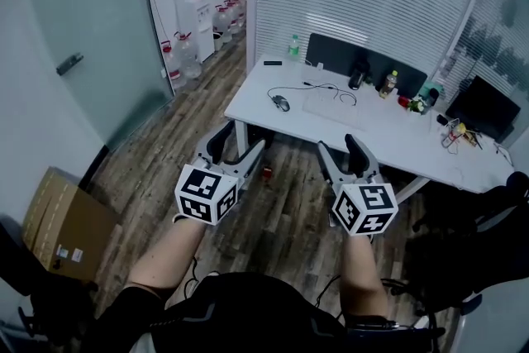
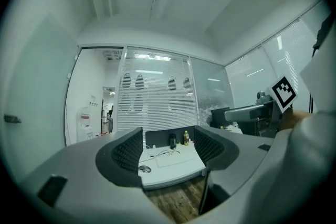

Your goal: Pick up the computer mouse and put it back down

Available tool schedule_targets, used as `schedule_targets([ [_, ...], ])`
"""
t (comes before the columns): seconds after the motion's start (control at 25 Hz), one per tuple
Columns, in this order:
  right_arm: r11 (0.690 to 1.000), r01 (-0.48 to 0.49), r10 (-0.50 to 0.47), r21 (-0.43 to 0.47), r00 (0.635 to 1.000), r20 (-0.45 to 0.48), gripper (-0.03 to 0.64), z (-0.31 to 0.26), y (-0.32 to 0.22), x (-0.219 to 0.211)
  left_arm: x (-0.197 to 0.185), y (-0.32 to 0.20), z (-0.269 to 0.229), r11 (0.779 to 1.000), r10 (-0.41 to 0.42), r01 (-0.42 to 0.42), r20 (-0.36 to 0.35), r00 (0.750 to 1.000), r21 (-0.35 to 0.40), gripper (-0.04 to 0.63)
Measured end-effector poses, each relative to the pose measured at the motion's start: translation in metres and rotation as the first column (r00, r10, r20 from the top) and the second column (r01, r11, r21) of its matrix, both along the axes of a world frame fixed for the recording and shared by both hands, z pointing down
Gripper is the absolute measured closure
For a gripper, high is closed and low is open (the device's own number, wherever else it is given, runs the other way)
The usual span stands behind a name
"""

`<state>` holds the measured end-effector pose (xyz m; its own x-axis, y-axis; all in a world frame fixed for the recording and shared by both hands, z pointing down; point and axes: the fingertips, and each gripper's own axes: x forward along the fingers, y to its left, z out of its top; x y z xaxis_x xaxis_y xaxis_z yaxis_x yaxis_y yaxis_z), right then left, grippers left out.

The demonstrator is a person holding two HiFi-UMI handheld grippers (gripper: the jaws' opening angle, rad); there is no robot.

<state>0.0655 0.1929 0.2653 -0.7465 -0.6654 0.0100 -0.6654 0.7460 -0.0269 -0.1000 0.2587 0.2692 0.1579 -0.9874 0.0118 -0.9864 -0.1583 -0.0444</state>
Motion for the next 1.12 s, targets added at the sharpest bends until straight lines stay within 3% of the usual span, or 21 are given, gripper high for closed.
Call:
schedule_targets([
  [0.24, 1.0, 0.018, -0.018, -0.008, 1.0, 0.005, 0.342, 0.01, -0.014, 0.012, 0.012, -0.013, 0.014, 0.999, -0.015, 0.015, 0.014, 1.0, -0.031, 0.29],
  [0.44, 0.999, 0.02, -0.02, -0.027, 1.0, -0.006, 0.337, 0.024, -0.035, 0.0, 0.0, -0.037, 0.022, 0.999, -0.01, 0.01, -0.002, 1.0, -0.033, 0.29],
  [1.12, 0.998, -0.041, 0.037, -0.047, 0.997, -0.074, 0.336, 0.034, -0.179, -0.148, -0.15, -0.202, 0.032, 0.996, 0.086, -0.086, -0.07, 0.994, 0.0, 0.29],
])
